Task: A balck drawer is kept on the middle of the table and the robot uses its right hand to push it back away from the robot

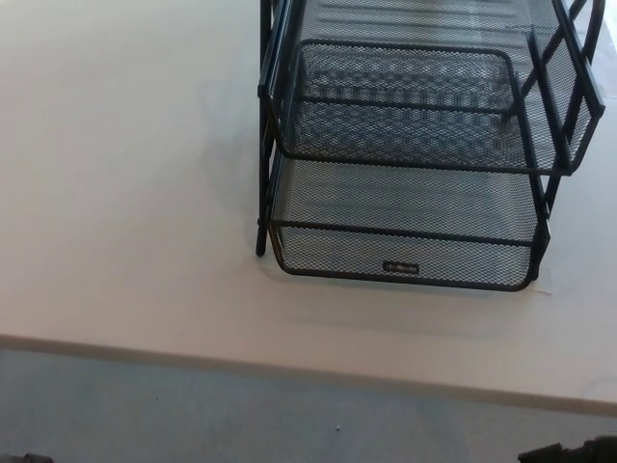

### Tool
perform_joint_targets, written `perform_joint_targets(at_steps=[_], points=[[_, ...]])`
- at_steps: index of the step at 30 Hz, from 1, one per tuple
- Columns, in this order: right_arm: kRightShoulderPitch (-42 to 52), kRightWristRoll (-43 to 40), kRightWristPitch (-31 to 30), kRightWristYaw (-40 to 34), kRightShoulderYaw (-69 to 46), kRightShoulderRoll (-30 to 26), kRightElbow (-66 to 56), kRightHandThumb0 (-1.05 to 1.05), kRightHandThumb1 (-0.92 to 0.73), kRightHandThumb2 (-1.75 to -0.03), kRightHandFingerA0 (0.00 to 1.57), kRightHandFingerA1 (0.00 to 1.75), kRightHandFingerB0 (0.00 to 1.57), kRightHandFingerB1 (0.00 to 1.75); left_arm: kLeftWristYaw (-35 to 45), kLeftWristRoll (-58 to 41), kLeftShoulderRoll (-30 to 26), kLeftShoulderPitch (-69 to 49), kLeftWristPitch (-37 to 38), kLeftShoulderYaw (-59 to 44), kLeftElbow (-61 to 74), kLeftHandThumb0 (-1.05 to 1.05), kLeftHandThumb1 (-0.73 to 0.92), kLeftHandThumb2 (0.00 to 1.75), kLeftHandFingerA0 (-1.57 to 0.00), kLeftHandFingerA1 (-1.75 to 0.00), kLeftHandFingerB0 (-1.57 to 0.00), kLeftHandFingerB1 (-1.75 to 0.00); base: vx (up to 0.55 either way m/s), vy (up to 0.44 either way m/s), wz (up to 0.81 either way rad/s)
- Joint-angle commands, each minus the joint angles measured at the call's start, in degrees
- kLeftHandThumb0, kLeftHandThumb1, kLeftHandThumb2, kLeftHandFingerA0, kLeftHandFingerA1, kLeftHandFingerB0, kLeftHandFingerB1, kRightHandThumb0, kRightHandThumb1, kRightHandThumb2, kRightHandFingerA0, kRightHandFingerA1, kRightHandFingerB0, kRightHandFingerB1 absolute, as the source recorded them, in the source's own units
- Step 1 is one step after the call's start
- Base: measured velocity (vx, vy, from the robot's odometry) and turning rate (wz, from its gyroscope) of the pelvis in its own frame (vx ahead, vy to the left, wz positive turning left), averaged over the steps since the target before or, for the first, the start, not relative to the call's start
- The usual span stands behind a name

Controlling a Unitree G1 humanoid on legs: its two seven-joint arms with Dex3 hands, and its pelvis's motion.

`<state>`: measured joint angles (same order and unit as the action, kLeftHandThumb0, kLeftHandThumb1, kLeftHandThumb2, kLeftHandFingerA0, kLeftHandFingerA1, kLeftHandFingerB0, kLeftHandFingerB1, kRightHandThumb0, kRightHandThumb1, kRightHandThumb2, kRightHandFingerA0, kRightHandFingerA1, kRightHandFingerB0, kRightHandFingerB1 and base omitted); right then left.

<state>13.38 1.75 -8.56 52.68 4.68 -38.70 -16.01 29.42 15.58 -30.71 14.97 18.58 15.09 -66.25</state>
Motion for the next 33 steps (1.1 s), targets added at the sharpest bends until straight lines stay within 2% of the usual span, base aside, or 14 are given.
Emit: perform_joint_targets(at_steps=[1,9,17,18,21,22,25,26,33], points=[[1.39,7.30,6.80,-9.79,2.68,2.12,9.42,-0.58,-0.82,-0.65,0.30,0.33,0.25,0.29,-0.14,0.68,-0.79,-0.58,0.63,-0.13,-0.03,-0.59,0.71,0.61,-0.29,-0.32,-0.22,-0.29,0.00,0.000,0.00],[-0.42,13.04,8.58,-18.93,6.78,5.31,22.03,-0.56,-0.81,-0.64,0.31,0.34,0.26,0.30,-0.05,0.69,-0.96,-0.68,0.59,-0.18,-0.24,-0.59,0.72,0.62,-0.29,-0.32,-0.22,-0.29,0.00,0.000,0.00],[-1.62,13.22,11.06,-25.45,6.02,8.35,30.08,-0.58,-0.80,-0.64,0.29,0.34,0.26,0.30,-0.53,0.64,-1.00,-0.98,0.79,-0.31,-0.23,-0.58,0.71,0.61,-0.31,-0.32,-0.24,-0.29,0.00,0.000,0.00],[-1.85,13.37,11.71,-26.65,6.02,8.99,31.91,-0.58,-0.80,-0.64,0.29,0.34,0.26,0.30,-0.42,0.66,-1.05,-1.04,0.85,-0.27,-0.20,-0.64,0.60,0.82,-0.25,-0.42,-0.19,-0.39,0.00,0.000,0.00],[-2.12,14.03,13.05,-29.18,6.11,10.00,34.88,-0.59,-0.80,-0.64,0.28,0.33,0.26,0.30,-0.77,1.01,-1.04,-1.01,0.83,-0.02,-0.30,-0.64,0.60,0.83,-0.25,-0.43,-0.18,-0.39,0.00,0.000,0.00],[-2.37,14.34,12.96,-30.02,6.15,10.37,35.77,-0.59,-0.81,-0.65,0.27,0.32,0.26,0.30,-0.53,0.69,-1.00,-1.08,0.96,-0.25,-0.30,-0.58,0.72,0.61,-0.32,-0.32,-0.23,-0.29,0.00,0.000,0.00],[-3.07,14.89,13.15,-31.57,6.35,11.16,38.50,-0.58,-0.81,-0.64,0.26,0.33,0.25,0.30,-0.34,0.41,-0.94,-1.34,1.04,-0.45,-0.41,-0.57,0.72,0.61,-0.32,-0.32,-0.23,-0.29,0.00,0.000,0.00],[-3.37,15.09,13.04,-31.76,6.47,11.27,39.18,-0.57,-0.81,-0.65,0.24,0.32,0.24,0.29,-0.31,0.42,-1.01,-1.37,1.13,-0.45,-0.38,-0.63,0.60,0.83,-0.25,-0.43,-0.19,-0.40,0.00,0.000,0.00],[-4.88,16.29,13.27,-33.06,7.51,11.77,42.71,-0.58,-0.80,-0.64,0.25,0.32,0.24,0.29,-0.84,0.67,-1.33,-1.30,0.80,-0.55,-0.50,-0.63,0.59,0.82,-0.26,-0.43,-0.19,-0.40,0.00,0.000,0.00]])
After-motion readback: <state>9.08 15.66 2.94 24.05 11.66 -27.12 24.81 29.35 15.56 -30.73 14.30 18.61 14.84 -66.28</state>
